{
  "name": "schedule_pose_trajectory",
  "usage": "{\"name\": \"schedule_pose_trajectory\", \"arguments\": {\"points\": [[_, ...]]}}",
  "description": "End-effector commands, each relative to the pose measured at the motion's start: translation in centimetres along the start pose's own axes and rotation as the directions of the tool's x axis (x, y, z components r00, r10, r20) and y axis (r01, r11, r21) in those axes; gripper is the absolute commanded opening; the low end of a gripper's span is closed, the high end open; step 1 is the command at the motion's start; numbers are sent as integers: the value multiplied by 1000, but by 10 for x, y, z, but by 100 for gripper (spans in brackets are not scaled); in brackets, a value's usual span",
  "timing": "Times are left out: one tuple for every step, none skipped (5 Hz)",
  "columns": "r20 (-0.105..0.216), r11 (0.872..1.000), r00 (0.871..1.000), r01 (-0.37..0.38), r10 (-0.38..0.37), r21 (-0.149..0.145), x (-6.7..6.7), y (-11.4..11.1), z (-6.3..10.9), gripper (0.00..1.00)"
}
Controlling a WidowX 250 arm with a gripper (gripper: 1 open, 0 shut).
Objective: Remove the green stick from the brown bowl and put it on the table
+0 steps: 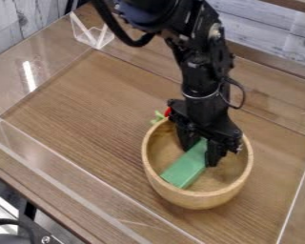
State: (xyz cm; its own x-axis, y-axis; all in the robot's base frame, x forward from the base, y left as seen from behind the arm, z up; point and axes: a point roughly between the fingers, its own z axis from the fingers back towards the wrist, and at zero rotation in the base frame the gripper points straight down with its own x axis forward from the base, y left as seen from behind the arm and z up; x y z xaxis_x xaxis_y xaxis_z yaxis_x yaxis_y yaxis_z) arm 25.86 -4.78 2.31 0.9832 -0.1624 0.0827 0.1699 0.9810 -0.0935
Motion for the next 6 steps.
{"name": "schedule_pose_trajectory", "arguments": {"points": [[-45,999,998,-47,47,3,-14,18,-5,0],[-48,999,998,-47,47,1,-16,19,-2,0],[-61,999,997,47,-48,-9,-14,31,-3,0],[-73,990,987,141,-142,-21,-11,42,-5,0],[-77,984,981,177,-178,-29,-12,39,-11,0],[-81,977,974,211,-213,-37,-12,36,-16,0]]}}
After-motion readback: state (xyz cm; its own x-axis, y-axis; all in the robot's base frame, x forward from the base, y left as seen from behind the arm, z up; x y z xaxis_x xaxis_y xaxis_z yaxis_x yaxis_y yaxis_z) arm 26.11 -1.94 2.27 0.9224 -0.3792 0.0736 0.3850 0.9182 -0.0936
